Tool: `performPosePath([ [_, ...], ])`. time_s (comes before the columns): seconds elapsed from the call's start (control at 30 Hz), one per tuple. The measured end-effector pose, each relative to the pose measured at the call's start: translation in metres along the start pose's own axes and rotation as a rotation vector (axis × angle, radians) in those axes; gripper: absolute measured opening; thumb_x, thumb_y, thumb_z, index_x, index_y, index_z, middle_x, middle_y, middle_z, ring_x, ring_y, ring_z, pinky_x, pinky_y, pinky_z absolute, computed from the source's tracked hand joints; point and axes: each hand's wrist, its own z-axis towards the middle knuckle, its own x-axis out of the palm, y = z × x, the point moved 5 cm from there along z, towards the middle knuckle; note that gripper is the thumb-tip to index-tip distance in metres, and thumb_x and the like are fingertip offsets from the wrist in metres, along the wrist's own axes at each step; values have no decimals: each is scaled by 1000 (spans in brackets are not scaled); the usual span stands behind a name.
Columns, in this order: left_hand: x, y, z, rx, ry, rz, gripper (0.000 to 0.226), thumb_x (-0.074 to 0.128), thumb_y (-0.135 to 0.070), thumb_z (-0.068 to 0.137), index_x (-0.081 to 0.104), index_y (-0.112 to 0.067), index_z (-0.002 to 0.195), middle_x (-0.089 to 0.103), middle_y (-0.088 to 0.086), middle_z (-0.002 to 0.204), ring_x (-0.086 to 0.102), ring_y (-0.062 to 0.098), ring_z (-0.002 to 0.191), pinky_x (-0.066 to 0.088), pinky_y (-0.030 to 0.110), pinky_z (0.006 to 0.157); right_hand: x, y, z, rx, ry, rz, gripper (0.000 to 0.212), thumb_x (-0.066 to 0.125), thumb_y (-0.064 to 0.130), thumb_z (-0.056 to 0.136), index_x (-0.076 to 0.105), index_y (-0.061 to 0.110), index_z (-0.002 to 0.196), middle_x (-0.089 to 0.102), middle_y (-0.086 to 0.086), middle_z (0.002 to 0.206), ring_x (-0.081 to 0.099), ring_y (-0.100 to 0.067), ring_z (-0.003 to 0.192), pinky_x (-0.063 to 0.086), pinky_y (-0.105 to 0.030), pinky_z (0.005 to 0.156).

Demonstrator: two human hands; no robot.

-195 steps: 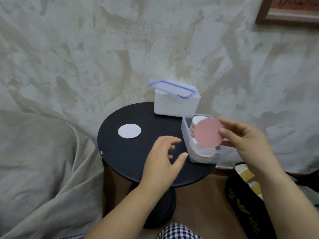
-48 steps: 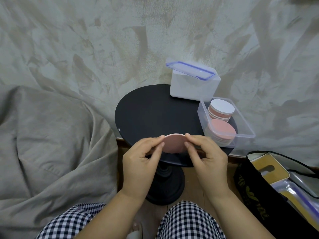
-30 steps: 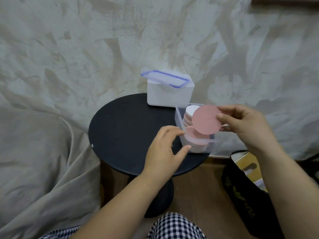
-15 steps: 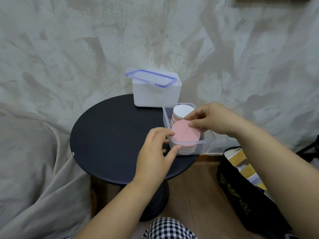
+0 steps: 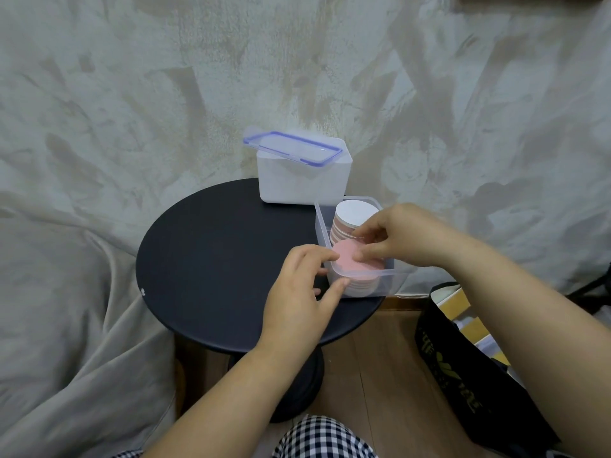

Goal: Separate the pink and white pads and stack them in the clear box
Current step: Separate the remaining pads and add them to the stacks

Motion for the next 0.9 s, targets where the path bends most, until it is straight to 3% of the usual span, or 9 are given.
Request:
performPosePath([
  [0.3,0,0,-1,15,-7,9,29,70,-17,80,59,-24,106,49,-11,111,60,6,90,56,27,68,-1,9,-5,-68,-24,-126,36,68,39,80,66,25,113,67,6,109,56,-9,86,40,-22,72],
  [0.47,0,-6,-2,148,-48,134,30,62,-29,82,56,-27,111,44,-11,119,52,6,100,52,22,74,-13,-14,-25,-82,-349,318,27,73,24,78,69,24,104,65,11,98,59,-4,91,51,-18,78],
  [0.57,6,-11,-5,230,5,215,26,50,-36,83,54,-28,107,45,-6,123,54,15,105,53,28,77,-1,-31,-35,10,-482,497,36,68,21,82,60,26,117,57,9,109,53,-3,100,48,-9,78],
  [0.67,6,-12,-9,228,20,238,28,48,-35,83,58,-23,106,48,-4,125,56,15,105,55,30,71,24,-40,-38,138,-409,711,49,61,23,87,46,19,134,51,6,126,48,-6,116,40,-5,86],
  [0.73,4,-12,-10,236,21,255,28,48,-35,84,59,-22,106,49,-5,125,57,12,103,53,24,66,38,-37,-41,167,-340,854,54,55,29,90,37,18,140,43,9,138,42,-6,126,35,-21,103],
  [0.83,-6,-10,-10,216,7,290,30,48,-41,84,60,-23,105,50,-8,124,56,6,98,50,20,61,44,-21,-49,134,-344,925,52,49,27,93,33,21,142,36,20,134,35,4,125,28,-18,101],
  [0.9,-18,-5,-11,183,-25,297,33,49,-45,83,60,-23,104,51,-10,123,53,3,99,50,21,63,47,-8,-55,90,-361,971,45,49,24,93,37,35,135,37,33,127,40,13,117,31,-14,99],
])
